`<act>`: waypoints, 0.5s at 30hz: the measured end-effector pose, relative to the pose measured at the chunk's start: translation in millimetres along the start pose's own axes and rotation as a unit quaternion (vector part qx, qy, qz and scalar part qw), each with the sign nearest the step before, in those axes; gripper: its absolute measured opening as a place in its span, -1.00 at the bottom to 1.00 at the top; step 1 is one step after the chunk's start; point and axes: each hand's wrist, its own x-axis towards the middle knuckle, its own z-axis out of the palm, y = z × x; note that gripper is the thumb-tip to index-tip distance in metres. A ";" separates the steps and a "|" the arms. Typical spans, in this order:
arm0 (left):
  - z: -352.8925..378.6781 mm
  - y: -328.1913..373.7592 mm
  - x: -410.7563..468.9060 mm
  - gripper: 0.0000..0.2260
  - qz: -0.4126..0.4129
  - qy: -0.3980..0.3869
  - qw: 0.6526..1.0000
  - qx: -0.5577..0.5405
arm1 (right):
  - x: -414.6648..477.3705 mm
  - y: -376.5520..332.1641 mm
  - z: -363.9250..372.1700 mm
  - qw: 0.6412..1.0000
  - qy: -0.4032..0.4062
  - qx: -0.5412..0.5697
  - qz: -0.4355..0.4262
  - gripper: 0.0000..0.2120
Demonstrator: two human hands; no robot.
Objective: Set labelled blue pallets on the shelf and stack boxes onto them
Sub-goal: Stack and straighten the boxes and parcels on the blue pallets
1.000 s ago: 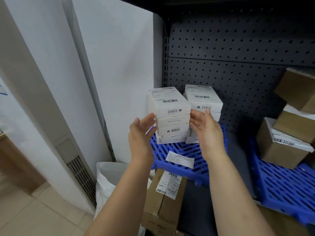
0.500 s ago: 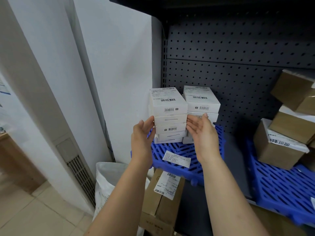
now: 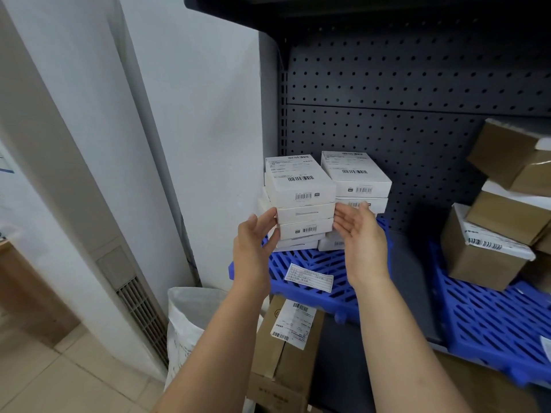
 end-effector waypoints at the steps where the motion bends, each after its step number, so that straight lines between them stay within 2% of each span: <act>1: -0.4 -0.1 -0.1 -0.56 0.000 -0.001 1.000 0.002 | -0.8 0.5 -0.5 1.000 0.005 0.004 -0.003 -0.61; 8: 3.6 9.0 3.3 -0.60 0.002 -0.003 1.000 0.020 | -1.3 1.0 12.8 1.000 0.004 -0.007 -0.021 -0.66; 15: -1.3 8.7 8.8 -0.57 -0.006 0.017 1.000 0.022 | -2.9 0.5 16.8 0.999 -0.030 -0.014 -0.024 -0.68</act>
